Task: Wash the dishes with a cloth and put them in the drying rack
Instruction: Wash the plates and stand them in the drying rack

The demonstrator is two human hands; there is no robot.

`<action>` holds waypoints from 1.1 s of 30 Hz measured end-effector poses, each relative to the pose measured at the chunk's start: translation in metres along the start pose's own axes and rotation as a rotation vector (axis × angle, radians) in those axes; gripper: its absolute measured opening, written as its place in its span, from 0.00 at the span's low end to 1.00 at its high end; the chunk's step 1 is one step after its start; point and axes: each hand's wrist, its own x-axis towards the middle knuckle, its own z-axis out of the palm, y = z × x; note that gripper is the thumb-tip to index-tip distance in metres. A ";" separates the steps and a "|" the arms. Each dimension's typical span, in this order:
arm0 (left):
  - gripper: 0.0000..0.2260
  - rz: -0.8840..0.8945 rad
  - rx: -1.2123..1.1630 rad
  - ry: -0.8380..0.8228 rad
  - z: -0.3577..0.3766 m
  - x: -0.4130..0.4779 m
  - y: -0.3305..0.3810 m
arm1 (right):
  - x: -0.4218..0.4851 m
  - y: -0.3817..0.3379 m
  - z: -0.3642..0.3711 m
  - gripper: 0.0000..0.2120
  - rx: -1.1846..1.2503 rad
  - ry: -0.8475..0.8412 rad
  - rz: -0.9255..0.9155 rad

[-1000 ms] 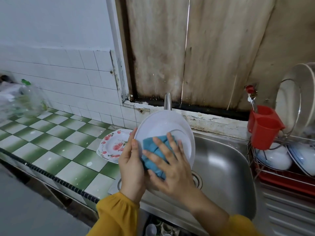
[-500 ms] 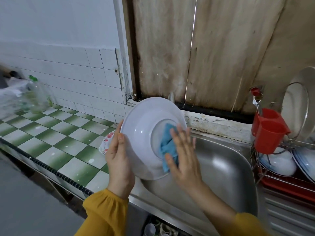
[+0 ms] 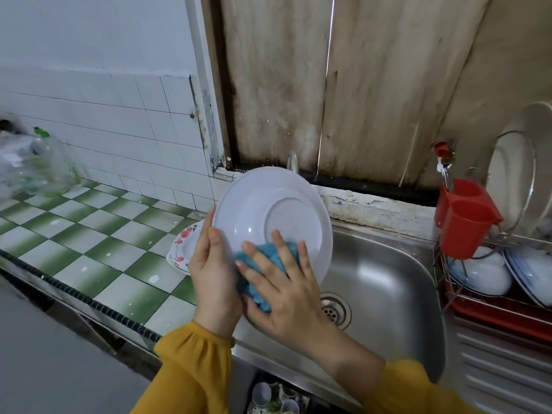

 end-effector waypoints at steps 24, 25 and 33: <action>0.12 0.091 0.071 -0.087 -0.021 0.006 0.019 | 0.091 0.059 -0.033 0.21 0.560 0.021 0.624; 0.11 0.090 0.056 -0.085 -0.018 0.003 0.016 | 0.095 0.053 -0.035 0.22 0.465 -0.010 0.534; 0.15 0.072 -0.039 -0.135 0.005 -0.012 0.013 | 0.083 0.014 -0.038 0.18 0.205 0.000 0.265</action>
